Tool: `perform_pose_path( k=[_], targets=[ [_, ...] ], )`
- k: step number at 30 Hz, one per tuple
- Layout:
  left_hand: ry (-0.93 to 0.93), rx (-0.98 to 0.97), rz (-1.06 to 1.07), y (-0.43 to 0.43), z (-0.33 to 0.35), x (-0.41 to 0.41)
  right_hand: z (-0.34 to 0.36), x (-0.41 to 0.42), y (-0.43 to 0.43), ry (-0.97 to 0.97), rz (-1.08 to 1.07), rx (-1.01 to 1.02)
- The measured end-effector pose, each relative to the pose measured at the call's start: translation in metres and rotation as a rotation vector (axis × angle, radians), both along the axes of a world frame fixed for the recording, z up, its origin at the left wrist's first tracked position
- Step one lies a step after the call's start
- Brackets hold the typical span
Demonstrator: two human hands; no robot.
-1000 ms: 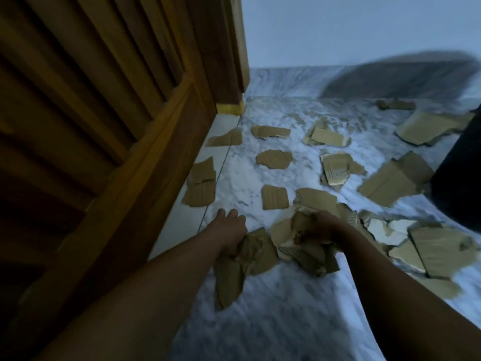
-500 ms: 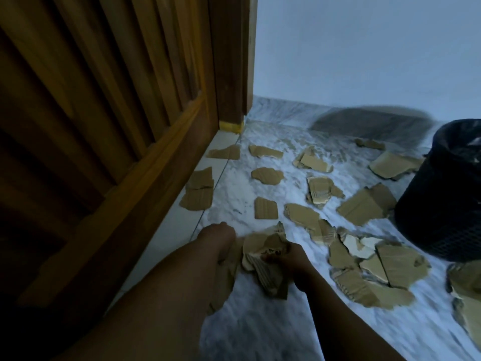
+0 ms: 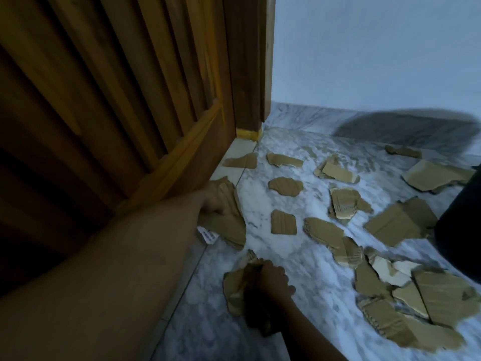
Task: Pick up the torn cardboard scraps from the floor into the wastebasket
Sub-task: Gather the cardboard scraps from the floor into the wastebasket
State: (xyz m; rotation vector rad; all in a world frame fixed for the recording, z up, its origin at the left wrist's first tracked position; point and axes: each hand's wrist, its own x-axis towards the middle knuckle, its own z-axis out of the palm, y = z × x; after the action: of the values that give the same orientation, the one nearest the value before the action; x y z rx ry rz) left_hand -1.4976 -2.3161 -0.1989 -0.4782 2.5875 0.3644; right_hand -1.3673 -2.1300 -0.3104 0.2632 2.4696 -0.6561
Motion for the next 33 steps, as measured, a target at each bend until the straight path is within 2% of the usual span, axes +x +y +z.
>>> perform_pose_path(
  k=[3, 5, 6, 7, 9, 10, 11, 13, 16, 18, 21, 26, 30, 33],
  targets=[
    [-0.006, 0.041, -0.012, 0.001, -0.035, -0.001, -0.009, -0.005, 0.003, -0.085, -0.079, -0.174],
    [-0.069, 0.062, -0.031, 0.002, -0.053, 0.005, -0.018, -0.018, 0.008, 0.138, -0.251, -0.002],
    [-0.092, 0.073, -0.021, 0.004, -0.060, 0.008, -0.017, -0.021, 0.019, 0.169, -0.223, 0.042],
    [-0.092, 0.071, -0.020, 0.005, -0.064, 0.013, -0.008, -0.022, 0.030, 0.080, -0.107, -0.058],
    [-0.075, 0.036, -0.044, 0.006, -0.070, 0.021, 0.005, -0.038, 0.047, -0.051, 0.268, -0.284],
    [-0.070, 0.024, -0.072, 0.007, -0.072, 0.023, 0.019, -0.047, 0.060, -0.092, 0.341, -0.347],
    [-0.072, 0.010, -0.108, 0.008, -0.072, 0.026, 0.027, -0.058, 0.076, -0.086, 0.365, -0.332],
    [-0.058, -0.003, -0.187, 0.012, -0.073, 0.030, 0.030, -0.090, 0.083, 0.000, 0.345, -0.170],
    [-0.042, -0.015, -0.245, 0.018, -0.078, 0.033, 0.031, -0.122, 0.068, 0.116, 0.357, 0.102],
    [-0.062, -0.010, -0.259, 0.021, -0.083, 0.032, 0.031, -0.132, 0.058, 0.187, 0.434, 0.187],
    [-0.110, -0.036, -0.276, 0.027, -0.084, 0.026, 0.023, -0.133, 0.039, 0.182, 0.485, 0.210],
    [-0.211, -0.139, -0.264, 0.026, -0.083, 0.015, 0.023, -0.150, 0.020, 0.030, 0.507, 0.268],
    [-0.254, -0.109, -0.304, 0.008, -0.077, -0.002, 0.022, -0.158, 0.016, 0.027, 0.519, 0.264],
    [-0.174, -0.011, -0.280, -0.005, -0.058, -0.033, 0.021, -0.158, 0.016, 0.032, 0.527, 0.231]
  ],
)
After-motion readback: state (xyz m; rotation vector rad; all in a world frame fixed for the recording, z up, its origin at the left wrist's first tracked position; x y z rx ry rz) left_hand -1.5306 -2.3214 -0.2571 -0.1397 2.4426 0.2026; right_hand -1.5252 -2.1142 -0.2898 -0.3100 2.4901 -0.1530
